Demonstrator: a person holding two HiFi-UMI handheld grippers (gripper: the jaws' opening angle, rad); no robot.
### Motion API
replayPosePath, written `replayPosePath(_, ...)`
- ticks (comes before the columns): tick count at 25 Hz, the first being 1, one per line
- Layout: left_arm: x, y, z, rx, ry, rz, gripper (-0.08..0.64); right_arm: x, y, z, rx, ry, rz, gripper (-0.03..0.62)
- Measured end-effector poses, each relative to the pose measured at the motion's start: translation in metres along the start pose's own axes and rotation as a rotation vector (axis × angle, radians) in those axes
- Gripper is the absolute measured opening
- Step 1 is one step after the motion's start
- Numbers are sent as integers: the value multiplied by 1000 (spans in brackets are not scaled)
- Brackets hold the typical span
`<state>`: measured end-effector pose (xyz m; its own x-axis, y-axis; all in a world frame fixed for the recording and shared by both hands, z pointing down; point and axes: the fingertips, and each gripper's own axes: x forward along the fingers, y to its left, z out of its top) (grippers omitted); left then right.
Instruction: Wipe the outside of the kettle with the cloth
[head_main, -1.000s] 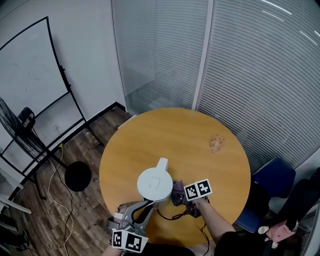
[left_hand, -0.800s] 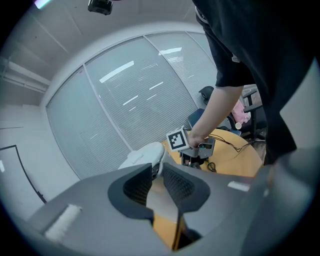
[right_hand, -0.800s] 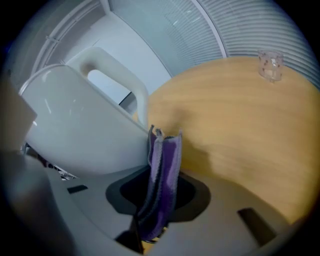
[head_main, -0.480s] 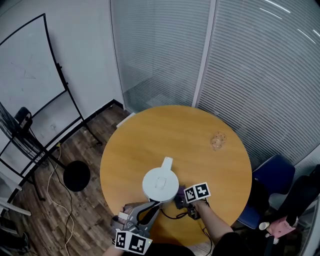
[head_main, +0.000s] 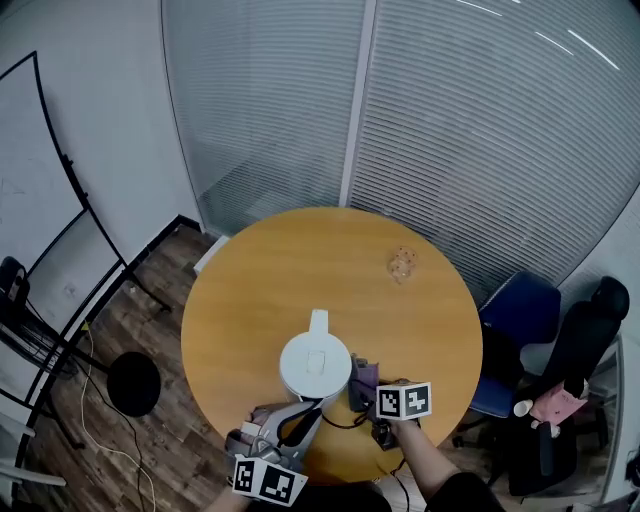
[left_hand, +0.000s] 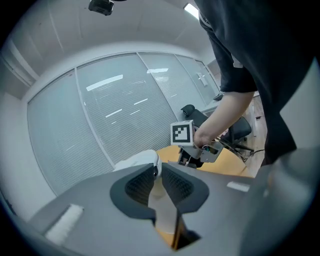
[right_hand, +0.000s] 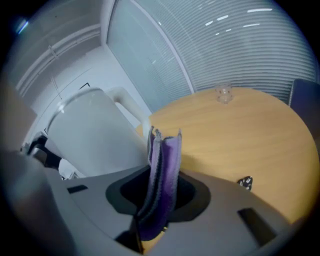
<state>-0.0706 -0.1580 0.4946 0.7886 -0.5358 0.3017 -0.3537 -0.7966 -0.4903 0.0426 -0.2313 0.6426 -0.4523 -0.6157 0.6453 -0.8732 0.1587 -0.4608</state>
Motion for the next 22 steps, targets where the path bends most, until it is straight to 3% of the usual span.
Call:
replayPosePath(5,-1,2,0,-39,-65,-83,54,-48,36,8,15,-177,-42,100)
replayPosePath(9,0,4,-3,-38,-85,-104,52,-80,66,6,2,-269,-54,100)
replayPosePath(15,-1,1,-8,-37,-84,-68,46,-123,93,-7,-12,-357,-56,100)
replayPosePath(22,-27,-28,-14,-74,-14,-16,18,-169,111,-38,-80,-419,-87,100)
